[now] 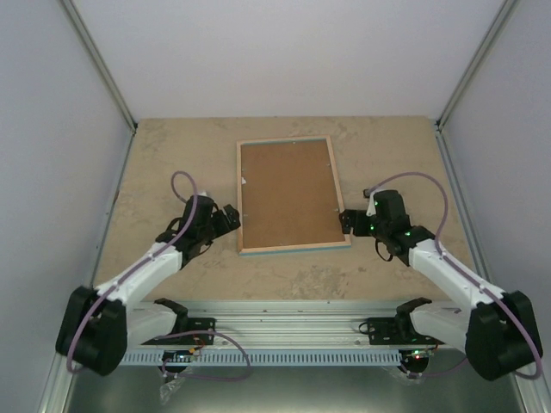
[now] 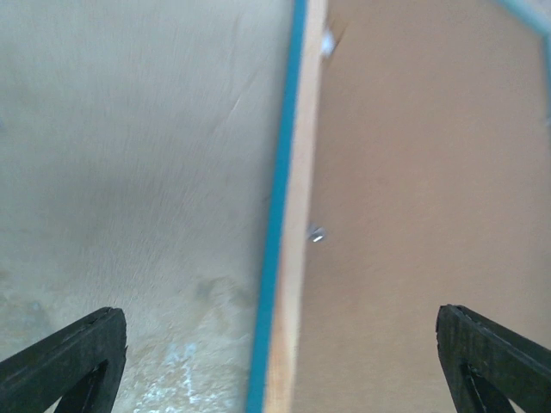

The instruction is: Take the photo out of the frame

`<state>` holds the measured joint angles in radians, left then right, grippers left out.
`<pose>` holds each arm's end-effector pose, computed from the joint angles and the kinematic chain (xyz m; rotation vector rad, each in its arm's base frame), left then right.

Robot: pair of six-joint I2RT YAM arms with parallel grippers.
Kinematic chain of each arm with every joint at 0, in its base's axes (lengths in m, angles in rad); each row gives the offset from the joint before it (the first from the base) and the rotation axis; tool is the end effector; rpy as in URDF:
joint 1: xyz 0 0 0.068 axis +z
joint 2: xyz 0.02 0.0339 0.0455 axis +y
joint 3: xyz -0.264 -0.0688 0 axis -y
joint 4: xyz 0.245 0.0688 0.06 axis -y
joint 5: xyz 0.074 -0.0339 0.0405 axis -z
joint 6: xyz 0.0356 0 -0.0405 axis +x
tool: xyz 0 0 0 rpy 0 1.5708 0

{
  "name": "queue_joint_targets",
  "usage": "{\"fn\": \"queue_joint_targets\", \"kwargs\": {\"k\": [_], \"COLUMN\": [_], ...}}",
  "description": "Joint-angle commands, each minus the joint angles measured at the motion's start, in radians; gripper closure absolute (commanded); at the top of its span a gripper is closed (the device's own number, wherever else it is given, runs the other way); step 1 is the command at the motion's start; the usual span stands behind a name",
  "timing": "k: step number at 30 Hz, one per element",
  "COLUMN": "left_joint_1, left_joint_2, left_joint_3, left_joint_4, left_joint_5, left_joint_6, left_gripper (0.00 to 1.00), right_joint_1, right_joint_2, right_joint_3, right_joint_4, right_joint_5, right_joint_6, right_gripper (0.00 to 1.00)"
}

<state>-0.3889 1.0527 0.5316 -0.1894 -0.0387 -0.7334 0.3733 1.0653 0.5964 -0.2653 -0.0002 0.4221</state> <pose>0.1992 -0.0801 0.2015 -0.4215 2.3018 -0.5330 0.2041 0.0799 0.2139 0.0570 2.3388 0.4030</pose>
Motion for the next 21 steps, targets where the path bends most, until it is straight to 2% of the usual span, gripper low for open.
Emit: {"fn": "queue_joint_targets", "kwargs": {"k": [1,6,10,14,19,21], "left_joint_1": [0.001,0.001,0.001,0.001,0.001,0.002], "left_joint_2": [-0.174,-0.277,-0.270,-0.261,-0.254,-0.262], "left_joint_3": [0.075,0.193,0.315,0.363,0.381,0.361], "left_joint_4": [-0.110,-0.185,-0.268,-0.286,-0.313,-0.298], "left_joint_5": [-0.080,-0.048,-0.016,-0.051,-0.176,-0.187], "left_joint_6": [0.022,0.142,0.283,0.377,0.381,0.375], "left_gripper": [0.00,0.00,0.00,0.00,0.00,0.00], "right_joint_1": [-0.008,-0.028,-0.055,-0.106,-0.183,-0.212], "right_joint_2": [-0.069,-0.072,-0.020,0.040,0.111,0.134], "right_joint_3": [0.055,0.079,0.084,0.068,0.042,0.029], "right_joint_4": [-0.053,-0.077,-0.102,-0.116,-0.112,-0.096], "right_joint_5": [0.117,0.180,0.193,0.200,0.165,0.141], "right_joint_6": [-0.021,0.008,0.030,0.050,0.062,0.064], "right_gripper": [0.02,0.02,0.02,0.02,0.02,0.02]}}
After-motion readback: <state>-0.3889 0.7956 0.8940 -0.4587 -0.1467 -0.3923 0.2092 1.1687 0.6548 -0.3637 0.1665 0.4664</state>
